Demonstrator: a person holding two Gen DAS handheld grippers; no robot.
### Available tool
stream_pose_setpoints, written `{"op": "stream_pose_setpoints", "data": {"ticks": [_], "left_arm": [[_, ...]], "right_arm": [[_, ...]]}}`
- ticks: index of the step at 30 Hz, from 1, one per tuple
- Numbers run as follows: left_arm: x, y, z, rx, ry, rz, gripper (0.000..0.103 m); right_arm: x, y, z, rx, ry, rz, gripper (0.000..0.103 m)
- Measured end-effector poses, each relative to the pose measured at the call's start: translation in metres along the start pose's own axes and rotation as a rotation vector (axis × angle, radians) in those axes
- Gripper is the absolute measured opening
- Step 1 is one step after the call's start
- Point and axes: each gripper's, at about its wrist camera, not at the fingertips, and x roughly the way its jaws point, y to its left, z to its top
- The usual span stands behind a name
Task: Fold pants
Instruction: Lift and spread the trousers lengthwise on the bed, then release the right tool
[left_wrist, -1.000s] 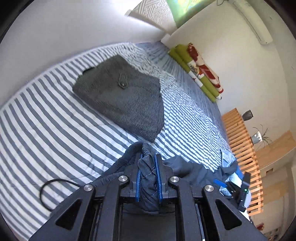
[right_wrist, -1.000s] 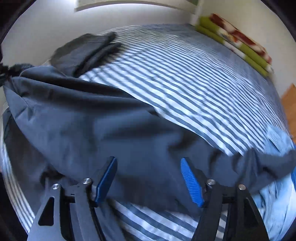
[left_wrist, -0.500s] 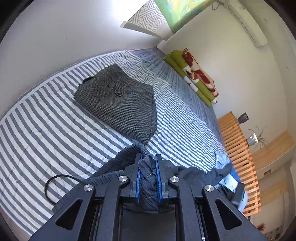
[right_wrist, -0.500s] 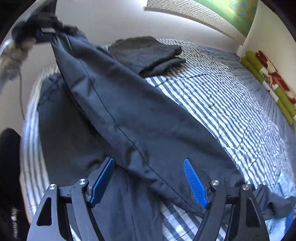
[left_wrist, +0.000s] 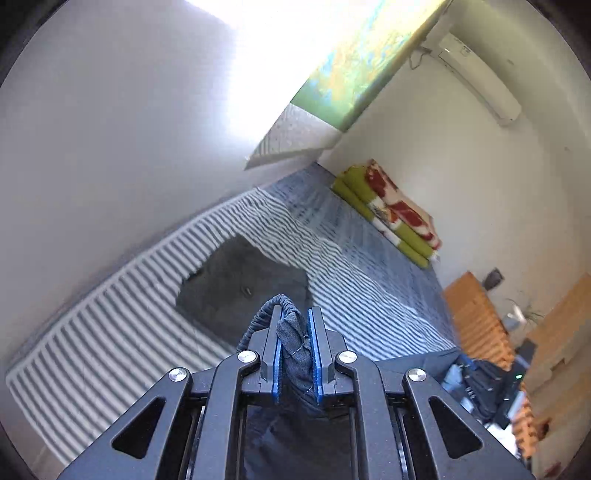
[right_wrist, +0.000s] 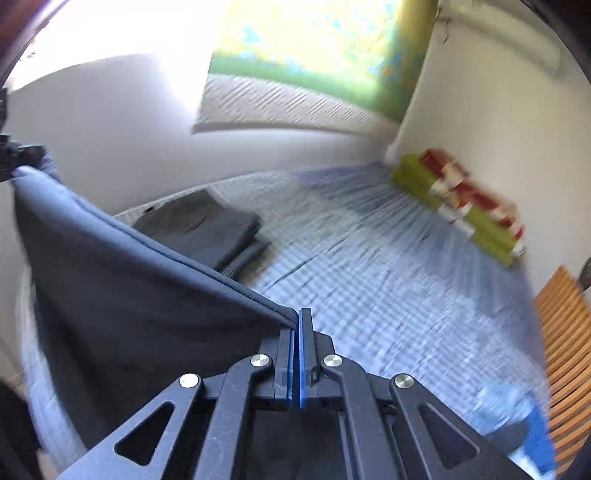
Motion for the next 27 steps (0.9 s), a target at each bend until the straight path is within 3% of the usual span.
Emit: {"op": "stream_pose_setpoints", "data": {"ticks": [2, 3, 5, 6, 8, 10, 13, 18, 21, 24, 27], "left_arm": [[0.043, -0.004, 0.016, 0.023, -0.005, 0.073, 0.015], [0.066, -0.001, 0.021, 0.006, 0.006, 0.078, 0.019], [0.120, 0.005, 0.028, 0.006, 0.108, 0.132, 0.036], [0.140, 0.012, 0.027, -0.030, 0.164, 0.162, 0.039], [0.160, 0.018, 0.021, -0.058, 0.239, 0.145, 0.039], [0.151, 0.016, 0.013, -0.027, 0.210, 0.123, 0.041], [0.129, 0.029, -0.007, -0.022, 0.229, 0.094, 0.061], [0.084, 0.074, -0.065, -0.046, 0.286, 0.150, 0.063], [0.080, 0.102, -0.107, -0.095, 0.373, 0.147, 0.063], [0.082, 0.120, -0.139, -0.166, 0.403, 0.116, 0.064], [0.097, 0.123, -0.157, -0.214, 0.405, 0.099, 0.071]], "right_arm": [[0.040, -0.002, 0.030, -0.008, 0.009, -0.116, 0.001], [0.059, -0.003, 0.038, -0.011, 0.041, -0.134, 0.001], [0.112, -0.003, 0.048, -0.043, 0.145, -0.261, 0.002], [0.129, -0.004, 0.049, -0.061, 0.179, -0.301, 0.008], [0.155, -0.007, 0.042, -0.068, 0.272, -0.334, 0.019], [0.155, -0.021, 0.029, -0.001, 0.304, -0.263, 0.024], [0.132, -0.037, 0.009, 0.057, 0.315, -0.162, 0.036], [0.051, -0.049, -0.057, 0.117, 0.316, 0.049, 0.044], [0.000, -0.050, -0.102, 0.144, 0.302, 0.118, 0.059], [-0.043, -0.049, -0.160, 0.173, 0.343, 0.173, 0.060], [-0.071, -0.044, -0.217, 0.198, 0.411, 0.171, 0.060]]}}
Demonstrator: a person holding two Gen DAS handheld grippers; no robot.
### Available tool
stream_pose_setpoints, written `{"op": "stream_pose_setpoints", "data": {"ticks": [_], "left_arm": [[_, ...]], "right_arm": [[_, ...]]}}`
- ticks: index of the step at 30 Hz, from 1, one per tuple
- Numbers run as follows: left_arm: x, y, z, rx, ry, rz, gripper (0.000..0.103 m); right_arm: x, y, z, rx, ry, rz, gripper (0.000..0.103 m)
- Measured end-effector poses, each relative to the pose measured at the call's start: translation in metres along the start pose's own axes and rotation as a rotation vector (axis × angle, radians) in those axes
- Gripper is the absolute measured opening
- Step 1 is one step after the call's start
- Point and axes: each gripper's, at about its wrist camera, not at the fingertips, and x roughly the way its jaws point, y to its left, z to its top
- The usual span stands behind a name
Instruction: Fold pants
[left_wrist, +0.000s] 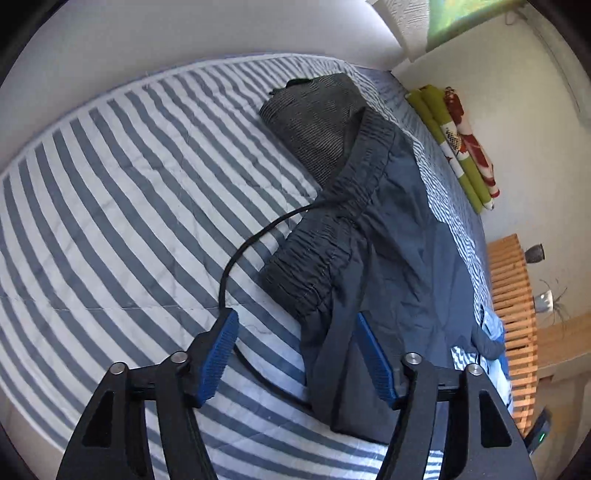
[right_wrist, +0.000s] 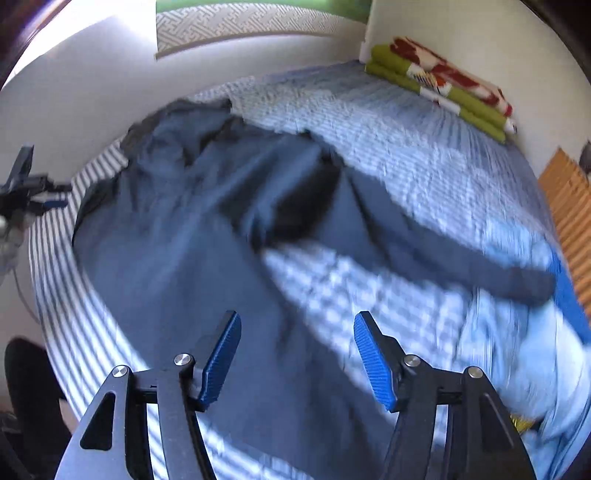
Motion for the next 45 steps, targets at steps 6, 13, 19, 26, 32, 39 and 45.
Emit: {"op": "stream_pose_setpoints", "data": {"ticks": [6, 13, 19, 26, 32, 39, 45], "left_arm": [[0.050, -0.010, 0.001, -0.051, -0.013, -0.031, 0.063], [0.035, -0.026, 0.006, -0.014, -0.096, 0.032, 0.025], [-0.042, -0.020, 0.025, 0.025, -0.279, 0.204, 0.021], [-0.045, -0.019, 0.026, 0.064, -0.221, 0.270, 0.038], [-0.051, -0.069, -0.035, 0.275, -0.148, 0.148, 0.040], [0.010, -0.183, -0.119, 0.513, 0.064, -0.026, 0.053], [0.083, -0.282, -0.182, 0.710, 0.219, -0.067, 0.059]], "right_arm": [[-0.006, 0.004, -0.066, 0.038, 0.047, -0.018, 0.060], [-0.003, 0.000, -0.060, 0.058, 0.047, -0.045, 0.060], [-0.004, -0.022, -0.060, 0.076, 0.045, -0.092, 0.060], [-0.019, -0.076, -0.094, 0.208, 0.065, -0.150, 0.060], [-0.058, -0.141, -0.152, 0.334, 0.056, -0.227, 0.060], [-0.076, -0.177, -0.215, 0.430, 0.089, -0.224, 0.060], [-0.092, -0.156, -0.237, 0.293, 0.065, -0.228, 0.060]]}}
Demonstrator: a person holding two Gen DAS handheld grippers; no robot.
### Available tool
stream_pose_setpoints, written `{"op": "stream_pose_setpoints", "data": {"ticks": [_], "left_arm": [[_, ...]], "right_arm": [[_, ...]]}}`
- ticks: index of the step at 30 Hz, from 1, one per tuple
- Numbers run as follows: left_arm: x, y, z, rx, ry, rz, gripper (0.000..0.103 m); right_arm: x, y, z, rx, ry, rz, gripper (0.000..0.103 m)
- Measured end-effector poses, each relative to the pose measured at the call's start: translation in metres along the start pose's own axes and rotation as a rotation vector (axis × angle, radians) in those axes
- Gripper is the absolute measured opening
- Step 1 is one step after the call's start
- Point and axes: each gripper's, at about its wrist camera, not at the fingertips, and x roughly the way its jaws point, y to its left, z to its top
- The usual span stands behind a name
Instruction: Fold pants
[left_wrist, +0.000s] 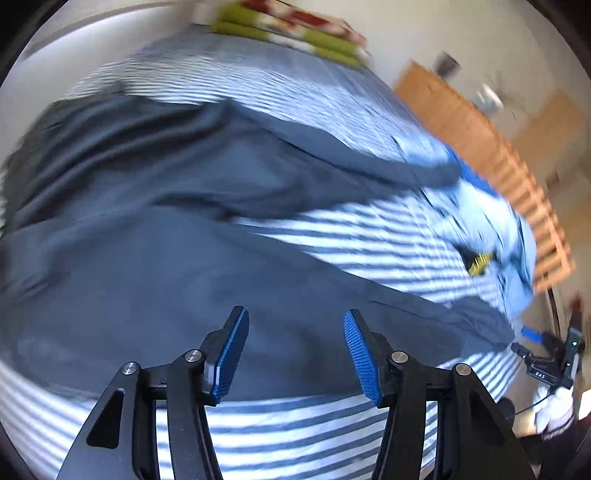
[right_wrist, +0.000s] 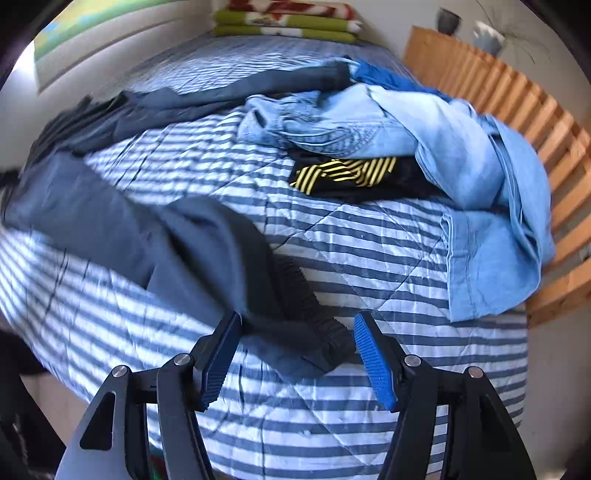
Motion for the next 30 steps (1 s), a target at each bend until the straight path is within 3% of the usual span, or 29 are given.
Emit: {"op": "stream_pose_setpoints", "data": {"ticks": [5, 8, 15, 16, 17, 19, 21, 24, 30], "left_arm": [[0.058, -0.055, 0.016, 0.078, 0.101, 0.011, 0.064], [0.085, -0.068, 0.028, 0.082, 0.126, 0.035, 0.070], [0.147, -0.070, 0.043, 0.074, 0.214, 0.116, 0.071], [0.151, -0.069, 0.042, 0.071, 0.207, 0.134, 0.063], [0.150, -0.072, 0.042, 0.095, 0.170, 0.169, 0.040], [0.149, -0.072, 0.040, 0.102, 0.170, 0.161, 0.001], [0.143, -0.068, 0.038, 0.085, 0.156, 0.139, 0.001], [0.120, -0.063, 0.033, 0.076, 0.118, 0.099, 0.000], [0.021, -0.056, 0.026, 0.061, -0.052, 0.008, 0.000]], "right_arm": [[-0.013, 0.006, -0.013, -0.093, -0.052, 0.027, 0.064], [-0.003, 0.014, -0.015, -0.171, -0.047, -0.009, 0.065], [0.031, 0.038, -0.010, -0.325, -0.045, -0.096, 0.065], [0.035, 0.040, -0.008, -0.340, -0.048, -0.114, 0.065], [0.038, 0.042, -0.006, -0.351, -0.048, -0.126, 0.063], [0.043, 0.043, -0.001, -0.358, -0.043, -0.144, 0.042], [0.044, 0.039, 0.004, -0.343, -0.022, -0.163, 0.011], [0.027, 0.029, 0.009, -0.275, -0.057, -0.155, 0.003], [-0.056, 0.021, 0.009, -0.197, -0.183, -0.055, 0.003]]}}
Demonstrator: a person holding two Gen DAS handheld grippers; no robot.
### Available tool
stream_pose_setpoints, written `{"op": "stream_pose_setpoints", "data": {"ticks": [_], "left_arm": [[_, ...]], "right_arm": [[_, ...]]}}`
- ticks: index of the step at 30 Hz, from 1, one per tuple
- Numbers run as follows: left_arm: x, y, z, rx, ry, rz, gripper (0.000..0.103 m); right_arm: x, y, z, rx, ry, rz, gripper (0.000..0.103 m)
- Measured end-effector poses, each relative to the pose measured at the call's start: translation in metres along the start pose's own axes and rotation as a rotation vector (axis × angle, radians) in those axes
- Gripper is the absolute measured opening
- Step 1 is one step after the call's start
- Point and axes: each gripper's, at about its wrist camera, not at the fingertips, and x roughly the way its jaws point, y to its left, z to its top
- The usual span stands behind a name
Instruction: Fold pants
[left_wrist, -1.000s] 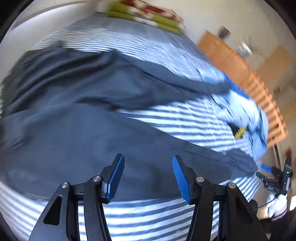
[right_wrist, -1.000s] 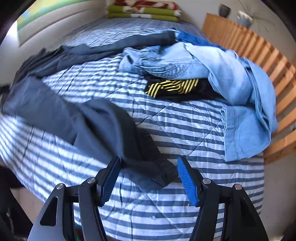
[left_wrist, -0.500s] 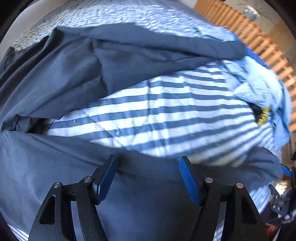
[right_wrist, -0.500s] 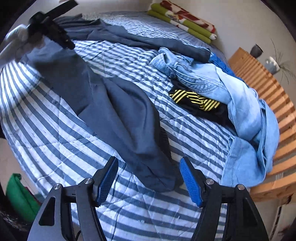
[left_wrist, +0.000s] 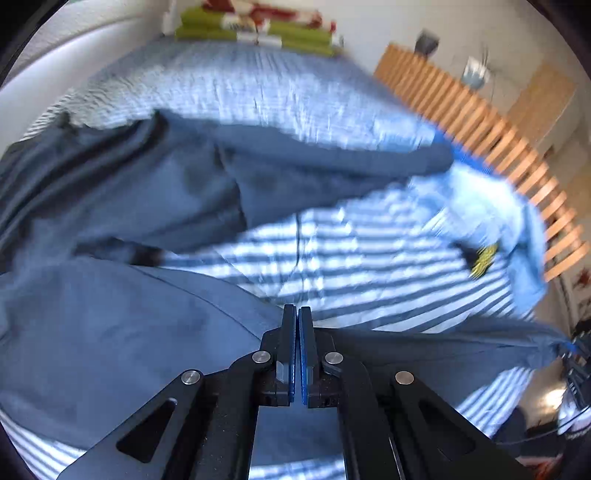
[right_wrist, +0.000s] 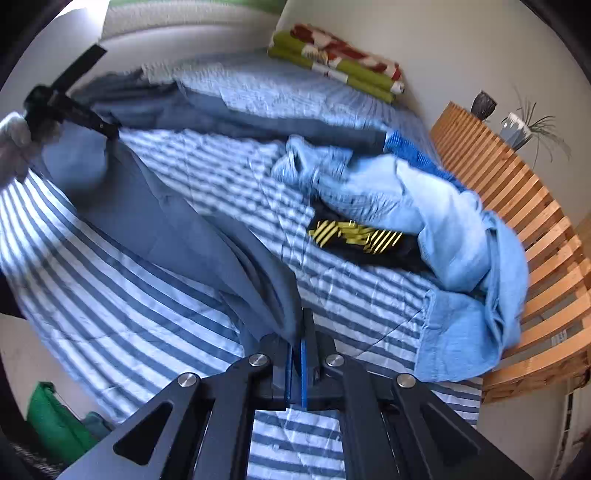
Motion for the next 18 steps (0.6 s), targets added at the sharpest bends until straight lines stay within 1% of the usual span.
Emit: {"op": "stream_pose_setpoints", "data": {"ticks": [3, 5, 6, 7, 8, 9, 10, 11, 12, 13, 14, 15, 16, 17, 18], "left_arm": [[-0.053, 0.001, 0.009, 0.000, -0.090, -0.026, 0.000], [-0.072, 0.001, 0.020, -0.003, -0.132, -0.021, 0.000], [-0.073, -0.001, 0.028, -0.005, -0.141, -0.016, 0.001], [-0.067, -0.004, 0.036, -0.010, -0.144, -0.006, 0.001], [-0.059, -0.005, 0.044, -0.007, -0.149, 0.014, 0.004], [-0.047, -0.009, 0.053, 0.013, -0.146, 0.047, 0.004], [-0.027, -0.010, 0.062, 0.014, -0.109, 0.082, 0.008], [-0.010, -0.011, 0.069, -0.001, -0.053, 0.101, 0.023], [0.007, -0.013, 0.075, -0.016, -0.006, 0.111, 0.029], [0.018, -0.012, 0.076, -0.030, 0.020, 0.113, 0.030], [0.021, -0.013, 0.074, -0.028, 0.015, 0.110, 0.030], [0.020, -0.015, 0.070, -0.020, 0.005, 0.109, 0.030], [0.015, -0.017, 0.064, -0.002, -0.003, 0.097, 0.030], [0.009, -0.019, 0.056, 0.025, -0.004, 0.084, 0.030], [0.004, -0.021, 0.048, 0.051, -0.005, 0.079, 0.030]], "right_arm": [[-0.040, -0.005, 0.011, 0.028, -0.085, 0.047, 0.003], [-0.057, -0.017, 0.026, 0.075, -0.122, 0.102, 0.003], [-0.058, -0.020, 0.030, 0.091, -0.132, 0.115, 0.003], [-0.053, -0.027, 0.039, 0.105, -0.132, 0.109, 0.003], [-0.043, -0.033, 0.046, 0.108, -0.122, 0.081, 0.003], [-0.023, -0.041, 0.055, 0.113, -0.091, 0.011, 0.009], [0.004, -0.051, 0.063, 0.123, -0.036, -0.066, 0.016], [0.027, -0.060, 0.068, 0.132, 0.005, -0.101, 0.035], [0.052, -0.070, 0.071, 0.159, 0.055, -0.135, 0.046], [0.074, -0.082, 0.071, 0.204, 0.098, -0.157, 0.046], [0.085, -0.090, 0.069, 0.241, 0.123, -0.154, 0.046], [0.095, -0.100, 0.062, 0.311, 0.148, -0.124, 0.046], [0.096, -0.105, 0.055, 0.360, 0.157, -0.085, 0.046], [0.096, -0.109, 0.043, 0.418, 0.169, 0.000, 0.046], [0.094, -0.108, 0.034, 0.441, 0.176, 0.040, 0.046]]}}
